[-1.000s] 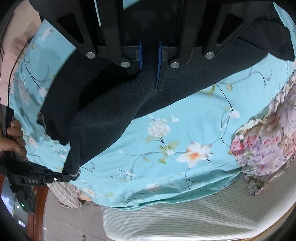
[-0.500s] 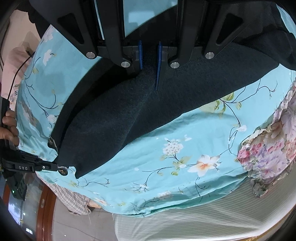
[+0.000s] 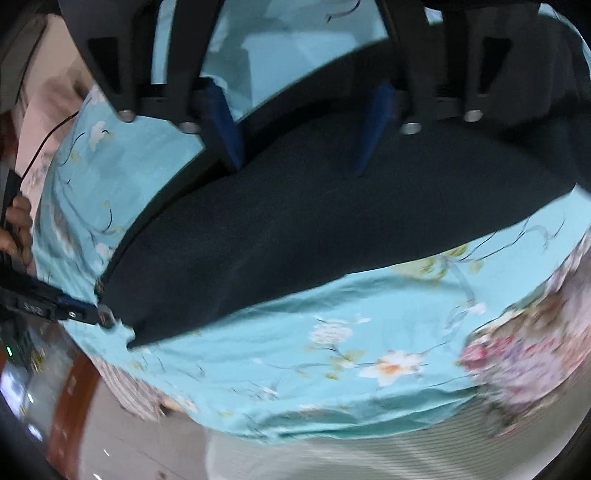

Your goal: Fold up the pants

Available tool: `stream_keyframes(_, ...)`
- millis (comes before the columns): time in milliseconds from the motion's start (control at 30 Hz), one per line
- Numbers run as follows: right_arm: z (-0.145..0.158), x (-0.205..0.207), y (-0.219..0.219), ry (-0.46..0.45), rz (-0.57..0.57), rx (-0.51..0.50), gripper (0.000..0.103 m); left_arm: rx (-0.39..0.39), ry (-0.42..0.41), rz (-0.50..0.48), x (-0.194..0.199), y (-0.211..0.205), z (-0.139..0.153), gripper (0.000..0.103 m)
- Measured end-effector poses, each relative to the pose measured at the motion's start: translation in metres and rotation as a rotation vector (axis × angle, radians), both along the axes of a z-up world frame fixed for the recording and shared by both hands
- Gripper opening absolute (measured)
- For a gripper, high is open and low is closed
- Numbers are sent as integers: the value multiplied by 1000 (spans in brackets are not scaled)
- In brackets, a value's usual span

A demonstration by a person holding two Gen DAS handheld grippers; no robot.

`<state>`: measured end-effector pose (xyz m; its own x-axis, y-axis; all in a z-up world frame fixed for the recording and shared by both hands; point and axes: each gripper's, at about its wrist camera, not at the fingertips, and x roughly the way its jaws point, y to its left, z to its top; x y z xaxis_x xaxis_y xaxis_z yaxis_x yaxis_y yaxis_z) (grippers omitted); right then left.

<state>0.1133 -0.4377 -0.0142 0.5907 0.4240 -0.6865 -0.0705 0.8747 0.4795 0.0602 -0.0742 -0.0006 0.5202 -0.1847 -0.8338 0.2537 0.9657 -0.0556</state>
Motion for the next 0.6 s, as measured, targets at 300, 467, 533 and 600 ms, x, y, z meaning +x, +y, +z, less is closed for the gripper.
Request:
stream_keyframes(300, 43, -20, 34, -169, 72, 51, 66, -162, 10, 320, -28, 100, 17, 66)
stream_keyframes(467, 47, -23, 81, -174, 184, 81, 66, -182, 10, 442, -34, 146, 24, 66)
stream_keyframes(533, 47, -25, 99, -171, 225, 87, 66, -187, 8, 488, -34, 164, 27, 68)
stream_keyframes(600, 47, -28, 121, -170, 277, 99, 66, -194, 13, 533, -33, 180, 29, 69)
